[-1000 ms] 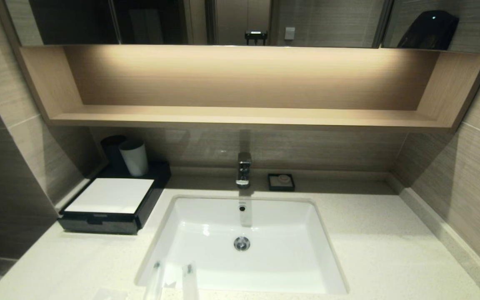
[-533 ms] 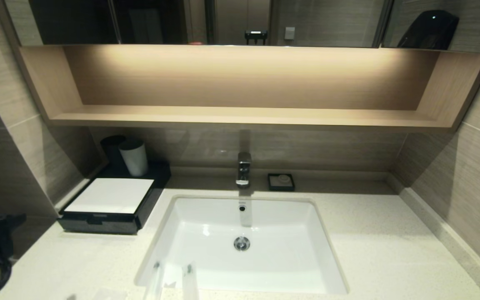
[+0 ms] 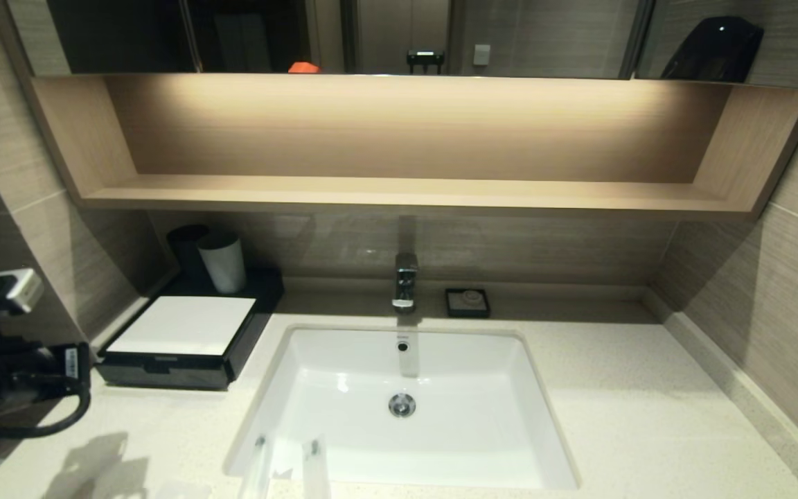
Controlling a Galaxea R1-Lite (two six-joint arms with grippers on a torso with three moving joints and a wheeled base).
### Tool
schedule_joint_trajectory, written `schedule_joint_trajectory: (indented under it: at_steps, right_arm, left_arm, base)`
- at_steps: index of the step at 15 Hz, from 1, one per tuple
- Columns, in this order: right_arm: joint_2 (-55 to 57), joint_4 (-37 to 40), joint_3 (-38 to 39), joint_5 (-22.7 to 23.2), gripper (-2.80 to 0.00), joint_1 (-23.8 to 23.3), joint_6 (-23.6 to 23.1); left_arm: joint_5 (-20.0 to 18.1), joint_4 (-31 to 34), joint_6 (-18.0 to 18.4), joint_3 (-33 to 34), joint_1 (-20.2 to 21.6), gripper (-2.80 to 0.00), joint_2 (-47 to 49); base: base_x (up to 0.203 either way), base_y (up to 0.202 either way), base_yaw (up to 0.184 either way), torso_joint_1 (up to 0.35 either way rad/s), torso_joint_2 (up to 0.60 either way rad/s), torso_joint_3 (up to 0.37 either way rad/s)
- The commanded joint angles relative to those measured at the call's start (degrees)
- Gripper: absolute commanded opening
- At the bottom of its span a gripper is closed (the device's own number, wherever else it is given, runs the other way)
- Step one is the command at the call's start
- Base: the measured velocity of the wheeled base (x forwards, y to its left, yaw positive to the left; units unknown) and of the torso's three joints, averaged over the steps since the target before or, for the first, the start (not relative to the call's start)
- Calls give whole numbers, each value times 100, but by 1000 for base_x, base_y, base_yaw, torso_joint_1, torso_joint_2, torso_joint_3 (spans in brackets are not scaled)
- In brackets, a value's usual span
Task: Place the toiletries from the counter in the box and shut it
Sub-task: Open the drawer
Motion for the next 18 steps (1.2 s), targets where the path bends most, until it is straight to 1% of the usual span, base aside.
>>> schedule_joint_trajectory:
  at_steps: [1,2,5,8,10,13,15,18]
  right_arm:
    - [0,0,1,0,-280,0,-1]
    - [0,0,1,0,-280,0,-1]
    - [0,0,1,0,-280,0,-1]
    - [0,0,1,0,-280,0,-1]
    - [0,0,1,0,-280,0,-1]
    - [0,0,1,0,-280,0,-1]
    - [0,0,1,0,-280,0,-1]
    - [0,0,1,0,-280,0,-1]
  left_arm:
    - [-35,-863,42,86,159,-280,1074]
    - [-105,-1222,74,137,178,-280,1254]
    - [-166,-1540,250,122,186,-280,1675]
    - [-173,-2047,401,162,183,-280,2125]
    - [-173,-2311,430,231,148,-280,2322]
    - [-199,-2436,434,296,76,-280,2352]
    - [-287,-2485,434,379,6,-280,2352]
    - [-332,-2750,434,464,-3,-280,2403]
  base:
    - [0,0,0,0,0,0]
    - [0,0,0,0,0,0]
    - [0,0,0,0,0,0]
    - [0,0,0,0,0,0]
    - [0,0,0,0,0,0]
    - [0,0,0,0,0,0]
    - [0,0,0,0,0,0]
    - [0,0,0,0,0,0]
